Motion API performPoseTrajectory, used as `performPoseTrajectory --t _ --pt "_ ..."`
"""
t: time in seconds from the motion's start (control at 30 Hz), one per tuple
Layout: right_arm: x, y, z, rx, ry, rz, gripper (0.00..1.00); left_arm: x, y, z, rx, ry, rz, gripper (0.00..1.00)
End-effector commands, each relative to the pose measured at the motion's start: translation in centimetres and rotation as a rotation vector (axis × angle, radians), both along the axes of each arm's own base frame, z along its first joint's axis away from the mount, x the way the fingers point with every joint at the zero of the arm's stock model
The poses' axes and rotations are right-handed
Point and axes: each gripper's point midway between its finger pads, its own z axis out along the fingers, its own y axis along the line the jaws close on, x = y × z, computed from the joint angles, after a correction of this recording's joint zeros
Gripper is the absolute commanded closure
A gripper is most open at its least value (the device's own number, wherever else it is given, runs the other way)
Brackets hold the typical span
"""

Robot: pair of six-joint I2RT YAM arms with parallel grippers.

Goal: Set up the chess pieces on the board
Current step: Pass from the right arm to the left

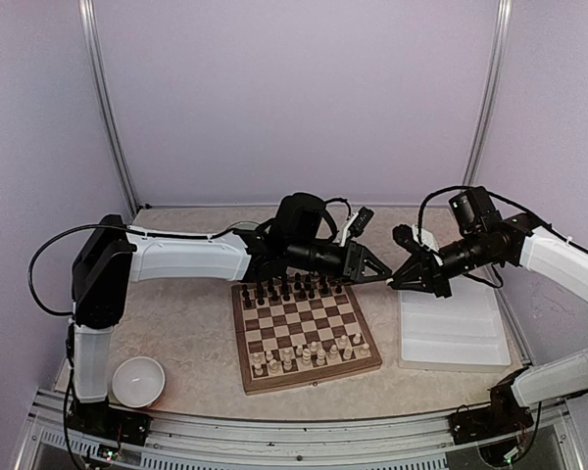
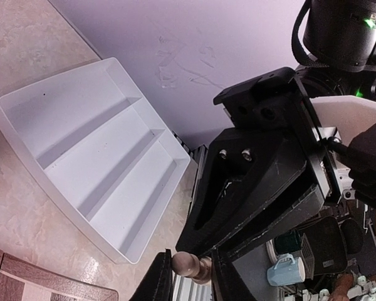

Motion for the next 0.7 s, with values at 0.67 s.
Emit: performPoseTrajectory --t 0.67 --pt "0.9 -3.4 -2.9 -0.073 0.010 -0.141 0.65 2.0 4.0 0.5 0.135 -0.355 0.125 0.87"
